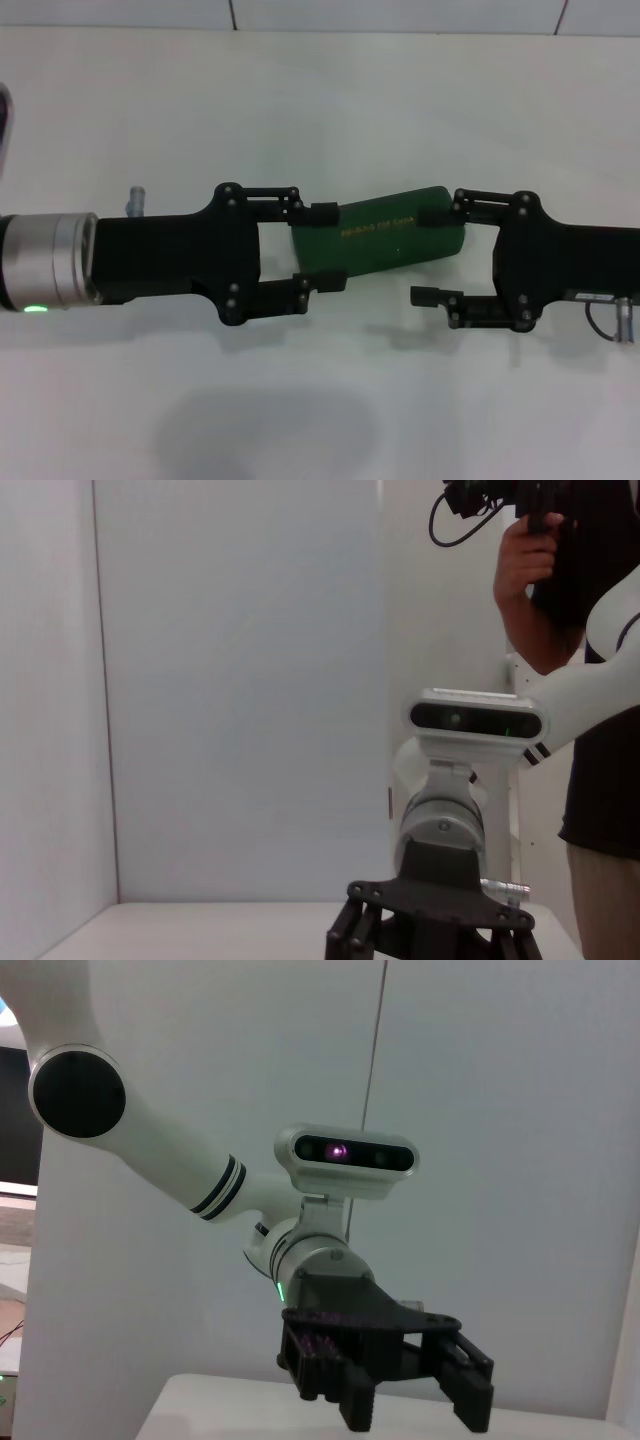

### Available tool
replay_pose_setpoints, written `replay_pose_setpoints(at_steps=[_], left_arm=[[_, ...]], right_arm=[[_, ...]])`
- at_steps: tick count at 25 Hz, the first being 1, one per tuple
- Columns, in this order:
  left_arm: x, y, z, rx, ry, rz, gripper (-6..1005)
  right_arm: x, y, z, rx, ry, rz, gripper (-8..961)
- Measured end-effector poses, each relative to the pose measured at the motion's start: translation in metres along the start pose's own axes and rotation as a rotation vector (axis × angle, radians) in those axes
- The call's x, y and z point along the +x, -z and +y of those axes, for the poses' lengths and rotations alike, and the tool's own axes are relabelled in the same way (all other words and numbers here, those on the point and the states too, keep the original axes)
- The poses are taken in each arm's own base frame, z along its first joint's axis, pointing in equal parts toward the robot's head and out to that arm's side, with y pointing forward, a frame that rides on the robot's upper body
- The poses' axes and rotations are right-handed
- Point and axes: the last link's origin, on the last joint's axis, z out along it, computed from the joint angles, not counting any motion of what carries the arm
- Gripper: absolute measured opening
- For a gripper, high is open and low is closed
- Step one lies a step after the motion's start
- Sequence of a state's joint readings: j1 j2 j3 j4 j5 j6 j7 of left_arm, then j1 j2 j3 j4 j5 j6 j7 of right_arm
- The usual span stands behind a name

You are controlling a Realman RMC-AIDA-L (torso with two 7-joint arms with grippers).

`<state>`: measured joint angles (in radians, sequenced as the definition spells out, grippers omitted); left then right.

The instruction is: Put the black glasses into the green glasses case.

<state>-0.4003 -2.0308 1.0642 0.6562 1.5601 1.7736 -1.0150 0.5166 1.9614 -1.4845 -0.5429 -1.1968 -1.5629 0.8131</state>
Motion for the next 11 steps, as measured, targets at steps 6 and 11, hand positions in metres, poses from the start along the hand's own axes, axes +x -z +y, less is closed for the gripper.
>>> replay_pose_setpoints(at_steps=[6,11], left_arm=[[-0.0003,0.0022,0.0006,-0.003,-0.003,-0.008,574],[0.0004,0.007,-0.0001,0.002,-0.008,-0.014,574]], right_arm=[[-0.0002,-0.0011,0.0001,0.001,0.004,-0.003,698],[0.0004,-0.0006,0.0011,0.005,0.001,-0.005,698]])
